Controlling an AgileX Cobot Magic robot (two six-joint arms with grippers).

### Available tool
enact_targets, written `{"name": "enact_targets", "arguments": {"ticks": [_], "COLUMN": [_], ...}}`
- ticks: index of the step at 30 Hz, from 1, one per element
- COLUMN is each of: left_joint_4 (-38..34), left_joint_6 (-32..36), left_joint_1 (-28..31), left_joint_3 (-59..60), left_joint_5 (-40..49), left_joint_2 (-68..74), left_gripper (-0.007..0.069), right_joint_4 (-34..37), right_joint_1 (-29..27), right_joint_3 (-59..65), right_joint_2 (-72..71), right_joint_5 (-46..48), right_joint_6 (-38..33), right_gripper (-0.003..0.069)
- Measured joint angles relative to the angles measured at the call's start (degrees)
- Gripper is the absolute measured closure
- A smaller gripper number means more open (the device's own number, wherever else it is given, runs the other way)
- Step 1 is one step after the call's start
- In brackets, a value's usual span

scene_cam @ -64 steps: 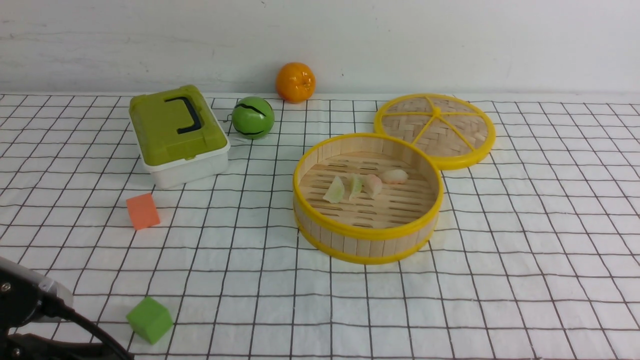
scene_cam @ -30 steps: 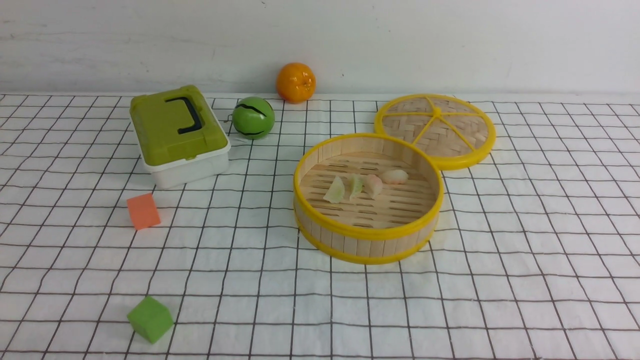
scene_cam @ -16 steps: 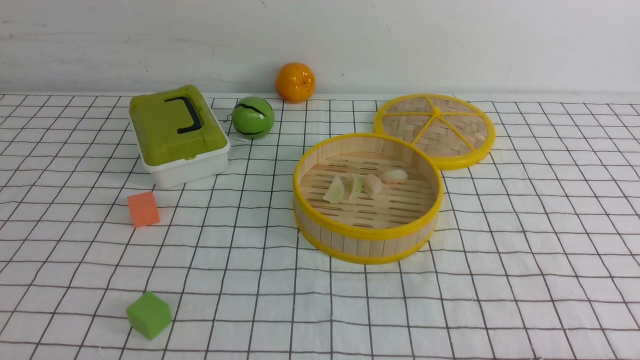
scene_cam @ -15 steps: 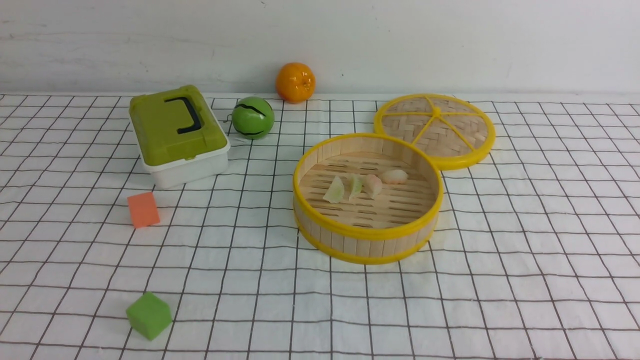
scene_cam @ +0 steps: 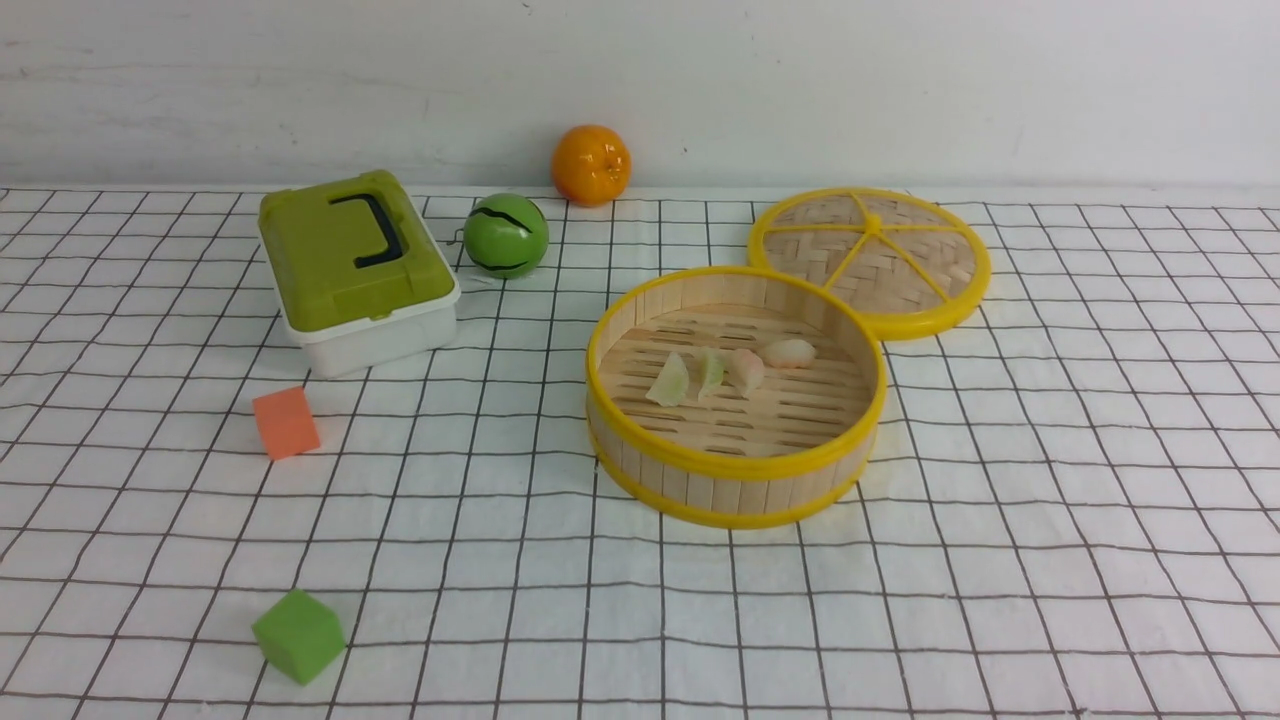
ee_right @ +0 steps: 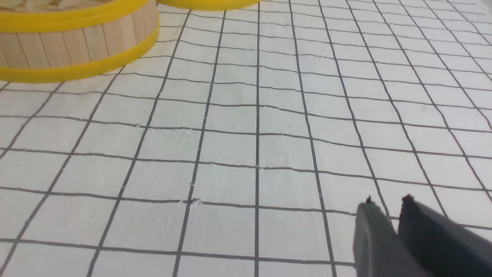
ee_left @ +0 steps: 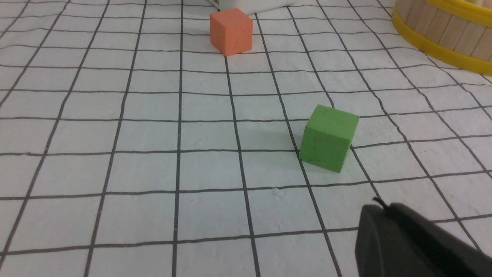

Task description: Put the dumplings into the steamer on the table with the white tablecloth.

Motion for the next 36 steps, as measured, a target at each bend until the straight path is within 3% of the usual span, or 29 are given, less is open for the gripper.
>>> {"name": "enact_targets", "arguments": {"ticks": [36], "left_joint_4": [0.0], "left_joint_6": [0.0], "left_joint_1": [0.0], "left_joint_3": [0.0], "left_joint_5": [0.0], "left_joint_2": [0.0], "left_gripper": [0.0633], "right_joint_4": [0.0], "right_joint_1": [0.0], "right_joint_3": [0.0], "right_joint_2": [0.0], "right_joint_5": [0.0], "right_joint_6": [0.0], "right_gripper": [0.0513]}}
